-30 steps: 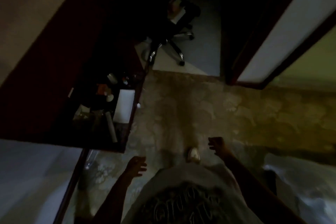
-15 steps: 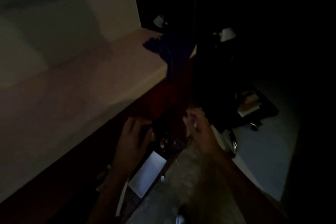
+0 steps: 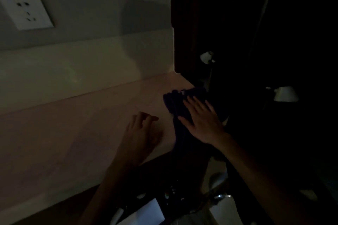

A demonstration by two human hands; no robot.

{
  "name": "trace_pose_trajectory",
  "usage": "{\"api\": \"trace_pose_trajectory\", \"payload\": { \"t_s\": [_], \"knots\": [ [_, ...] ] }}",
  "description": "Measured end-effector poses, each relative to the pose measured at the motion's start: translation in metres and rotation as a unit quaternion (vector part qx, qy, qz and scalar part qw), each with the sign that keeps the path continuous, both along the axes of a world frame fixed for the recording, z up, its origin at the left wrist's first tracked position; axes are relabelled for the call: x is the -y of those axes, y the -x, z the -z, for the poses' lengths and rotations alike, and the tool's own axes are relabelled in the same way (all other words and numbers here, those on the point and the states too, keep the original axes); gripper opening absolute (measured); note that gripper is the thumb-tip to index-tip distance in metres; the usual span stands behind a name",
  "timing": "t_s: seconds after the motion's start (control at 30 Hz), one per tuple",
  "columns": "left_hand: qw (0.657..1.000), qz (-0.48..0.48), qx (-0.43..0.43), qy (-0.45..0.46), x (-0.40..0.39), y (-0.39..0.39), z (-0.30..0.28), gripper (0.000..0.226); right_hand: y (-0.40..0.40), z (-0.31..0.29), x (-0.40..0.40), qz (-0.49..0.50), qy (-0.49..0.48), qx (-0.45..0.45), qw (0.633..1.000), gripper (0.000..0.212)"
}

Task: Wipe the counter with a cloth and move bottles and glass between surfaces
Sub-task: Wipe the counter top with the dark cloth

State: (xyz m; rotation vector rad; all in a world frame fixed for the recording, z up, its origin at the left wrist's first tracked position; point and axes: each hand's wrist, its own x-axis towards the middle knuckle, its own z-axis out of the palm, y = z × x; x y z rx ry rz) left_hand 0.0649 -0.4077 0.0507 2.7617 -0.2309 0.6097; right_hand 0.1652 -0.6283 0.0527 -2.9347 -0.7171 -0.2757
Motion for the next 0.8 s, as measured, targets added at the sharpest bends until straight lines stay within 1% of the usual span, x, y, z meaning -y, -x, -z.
{"api": "trace_pose_trajectory", "payload": {
  "t_s": [0.13, 0.23, 0.33, 0.47, 0.63, 0.7, 0.8],
  "knots": [
    [0.996, -0.072, 0.001, -0.047, 0.006, -0.001, 0.001, 0.046, -0.019, -0.003, 0.016, -0.093, 0.022, 0.001, 0.995, 0.085],
    [0.993, -0.093, -0.011, -0.071, 0.01, -0.001, -0.004, 0.048, -0.036, -0.009, 0.02, -0.156, 0.014, -0.023, 0.987, 0.085],
    [0.989, -0.11, -0.024, -0.096, 0.015, -0.001, -0.006, 0.047, -0.06, -0.01, 0.011, -0.198, 0.011, -0.045, 0.979, 0.082],
    [0.987, -0.129, -0.022, -0.096, 0.018, 0.001, -0.008, 0.042, -0.116, -0.01, -0.029, -0.221, 0.02, -0.05, 0.974, 0.083],
    [0.986, -0.139, -0.019, -0.093, 0.015, -0.002, -0.005, 0.034, -0.193, -0.012, -0.102, -0.218, 0.023, -0.063, 0.974, 0.079],
    [0.985, -0.142, -0.021, -0.091, 0.014, -0.002, -0.005, 0.035, -0.206, -0.01, -0.117, -0.217, 0.023, -0.061, 0.974, 0.079],
    [0.985, -0.142, -0.005, -0.098, 0.015, -0.003, -0.007, 0.035, -0.2, -0.009, -0.116, -0.21, 0.035, -0.069, 0.975, 0.082]
  ]
}}
